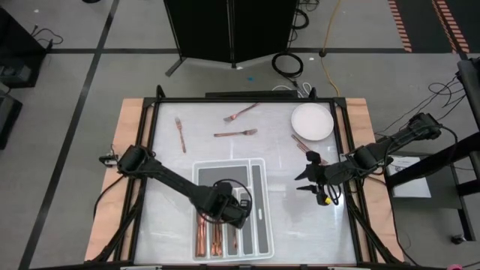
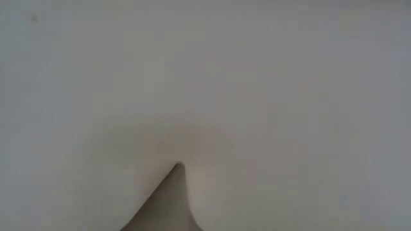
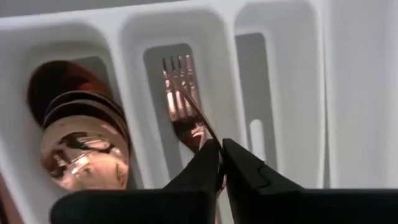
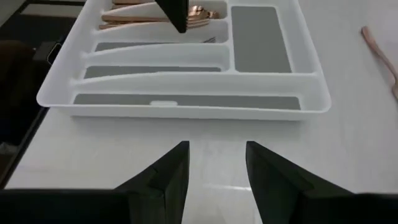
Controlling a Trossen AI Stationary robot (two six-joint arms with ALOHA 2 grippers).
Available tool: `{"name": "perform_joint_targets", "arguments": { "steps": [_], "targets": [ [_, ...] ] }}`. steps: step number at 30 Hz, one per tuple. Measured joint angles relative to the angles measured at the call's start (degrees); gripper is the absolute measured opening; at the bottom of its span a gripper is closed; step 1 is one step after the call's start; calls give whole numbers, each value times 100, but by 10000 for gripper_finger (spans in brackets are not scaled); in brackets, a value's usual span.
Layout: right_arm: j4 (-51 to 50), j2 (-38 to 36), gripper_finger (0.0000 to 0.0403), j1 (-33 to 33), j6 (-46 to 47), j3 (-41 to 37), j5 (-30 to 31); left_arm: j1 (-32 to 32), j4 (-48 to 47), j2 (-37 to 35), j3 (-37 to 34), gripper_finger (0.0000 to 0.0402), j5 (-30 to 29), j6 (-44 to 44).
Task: Sort silverware
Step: Put the fork into the silverware tray
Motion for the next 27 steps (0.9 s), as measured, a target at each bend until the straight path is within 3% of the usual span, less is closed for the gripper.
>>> {"name": "perform_joint_targets", "arguments": {
  "steps": [12,14,17,21,24,27],
  "targets": [
    [335,-43,148,-17,-257,0,-27,-59,-7,223,-11,126,288,295],
    [353,-45,148,-52,-257,0,-24,-57,-13,120,-13,133,-54,911],
    [302,-54,148,-151,14,25,-16,-80,33,-228,-10,136,-1117,1727],
    [-186,-56,148,-359,1388,116,163,-108,234,-533,-2,136,-2376,3359],
    [-1024,19,148,-541,1974,116,338,151,653,-590,-2,136,-2512,4813],
    [-1911,193,148,-848,2620,116,406,534,1386,-585,-23,136,-1922,6499]
  ]
}}
